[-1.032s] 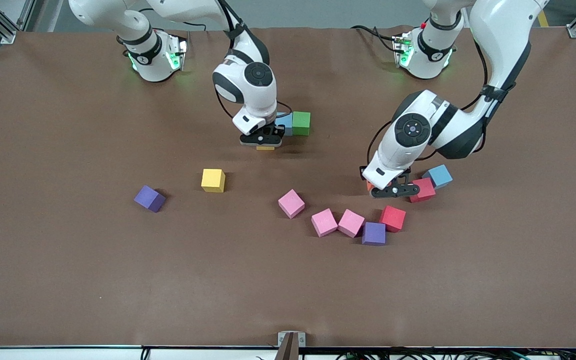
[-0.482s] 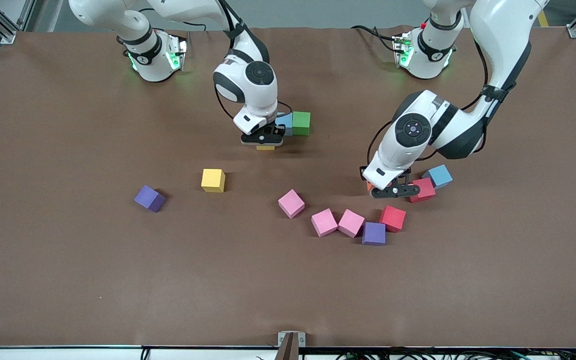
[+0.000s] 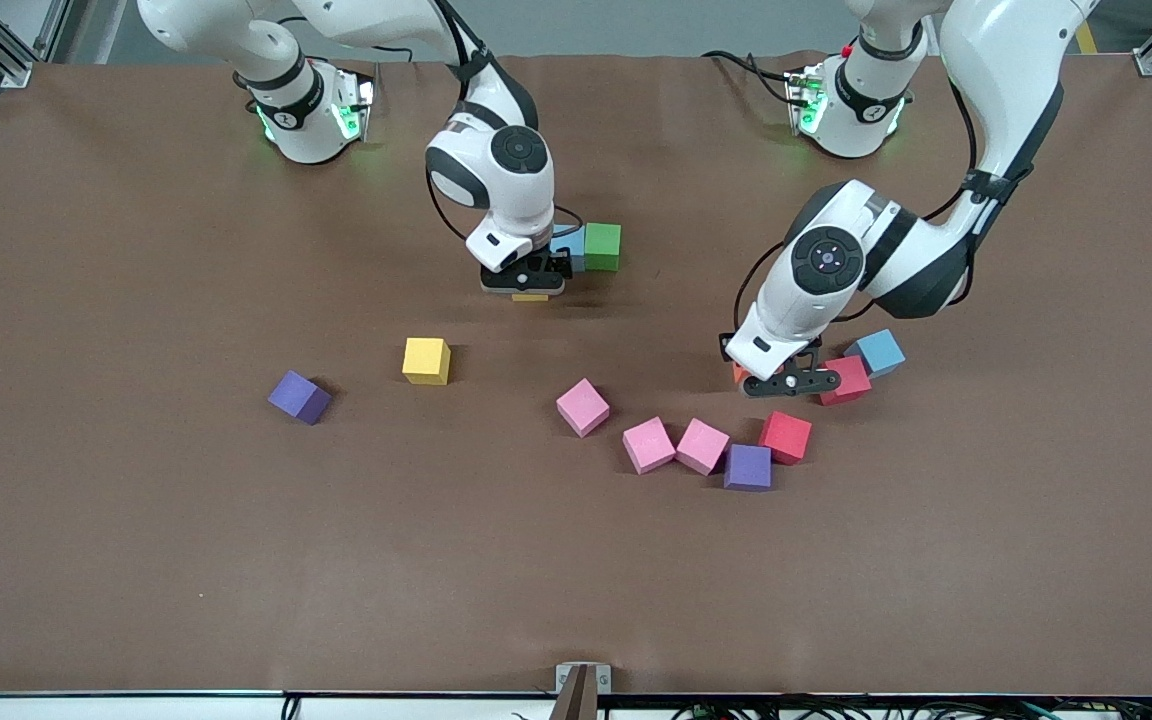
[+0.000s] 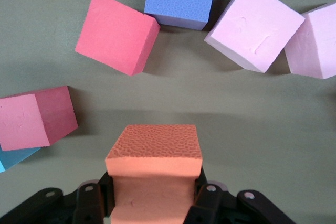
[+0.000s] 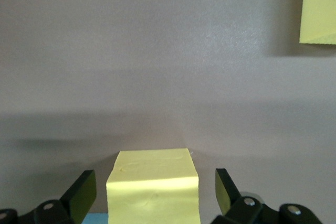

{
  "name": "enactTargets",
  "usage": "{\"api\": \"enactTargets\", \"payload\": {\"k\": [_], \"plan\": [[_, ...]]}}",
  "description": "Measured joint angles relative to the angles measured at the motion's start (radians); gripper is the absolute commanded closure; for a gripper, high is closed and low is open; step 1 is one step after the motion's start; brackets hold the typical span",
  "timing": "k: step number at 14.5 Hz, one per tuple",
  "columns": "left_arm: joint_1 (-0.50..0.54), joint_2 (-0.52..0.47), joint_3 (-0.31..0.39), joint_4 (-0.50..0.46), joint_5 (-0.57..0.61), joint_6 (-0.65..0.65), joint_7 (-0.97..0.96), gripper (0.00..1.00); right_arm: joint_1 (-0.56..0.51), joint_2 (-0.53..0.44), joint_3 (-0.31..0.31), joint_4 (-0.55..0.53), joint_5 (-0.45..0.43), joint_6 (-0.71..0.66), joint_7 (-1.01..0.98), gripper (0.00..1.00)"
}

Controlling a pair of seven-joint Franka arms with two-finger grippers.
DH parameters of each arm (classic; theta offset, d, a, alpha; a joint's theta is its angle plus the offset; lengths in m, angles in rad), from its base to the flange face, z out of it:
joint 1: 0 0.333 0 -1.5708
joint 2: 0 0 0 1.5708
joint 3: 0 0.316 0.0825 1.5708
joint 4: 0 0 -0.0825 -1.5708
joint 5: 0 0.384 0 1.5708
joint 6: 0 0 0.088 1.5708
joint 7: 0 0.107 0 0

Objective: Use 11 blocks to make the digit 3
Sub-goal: 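Open the right gripper and move it to the second yellow cube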

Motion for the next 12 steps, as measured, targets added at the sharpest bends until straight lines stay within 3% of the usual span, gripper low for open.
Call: {"api": "enactTargets", "payload": {"k": [4, 12], "plan": [[0.000, 0.000, 0.000, 0.000, -0.001, 0.000, 0.000, 0.61, -0.045, -0.031, -0.007, 0.024, 0.000, -0.001, 0.000, 0.00], [0.000, 0.000, 0.000, 0.001, -0.001, 0.000, 0.000, 0.61, -0.233, -0.092, -0.026, -0.001, -0.003, -0.059, -0.030, 0.00]]}}
